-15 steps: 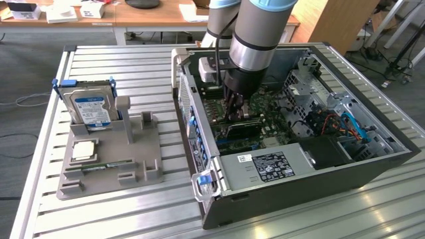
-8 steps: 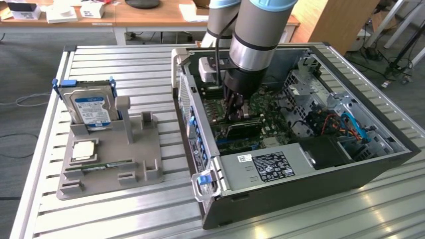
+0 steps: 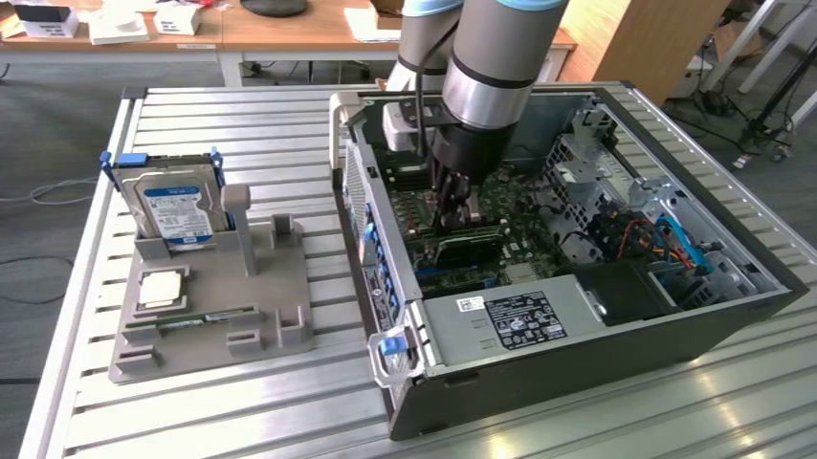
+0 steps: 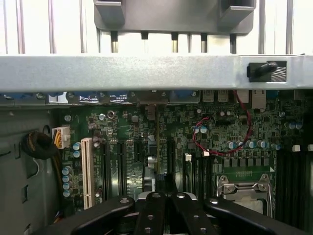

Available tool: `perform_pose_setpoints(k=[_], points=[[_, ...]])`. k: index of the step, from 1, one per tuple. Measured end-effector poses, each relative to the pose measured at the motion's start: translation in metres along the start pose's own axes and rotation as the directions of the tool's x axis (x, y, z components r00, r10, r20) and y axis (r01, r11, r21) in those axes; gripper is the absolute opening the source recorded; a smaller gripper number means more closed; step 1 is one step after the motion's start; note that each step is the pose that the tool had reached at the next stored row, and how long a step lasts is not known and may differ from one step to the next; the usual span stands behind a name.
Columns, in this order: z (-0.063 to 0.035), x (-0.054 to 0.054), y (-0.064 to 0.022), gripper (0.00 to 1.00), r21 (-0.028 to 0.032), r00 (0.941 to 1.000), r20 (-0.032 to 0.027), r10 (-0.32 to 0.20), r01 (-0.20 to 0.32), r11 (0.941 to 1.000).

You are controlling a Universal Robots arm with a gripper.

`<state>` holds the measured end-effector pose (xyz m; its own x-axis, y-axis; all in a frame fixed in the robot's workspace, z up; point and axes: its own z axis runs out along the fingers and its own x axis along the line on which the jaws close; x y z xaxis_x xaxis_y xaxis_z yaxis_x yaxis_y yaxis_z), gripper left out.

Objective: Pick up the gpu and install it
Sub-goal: 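Press down on the gpu until it lock into place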

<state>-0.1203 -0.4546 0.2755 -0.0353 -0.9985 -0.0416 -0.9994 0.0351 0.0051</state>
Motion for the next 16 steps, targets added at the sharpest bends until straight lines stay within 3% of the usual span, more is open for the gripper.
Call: perform_pose_setpoints(k=[16], points=[[-0.0264,-0.001,0.0002,0.11,0.0000,1.0000,0.0000,0.000,0.000,1.0000]])
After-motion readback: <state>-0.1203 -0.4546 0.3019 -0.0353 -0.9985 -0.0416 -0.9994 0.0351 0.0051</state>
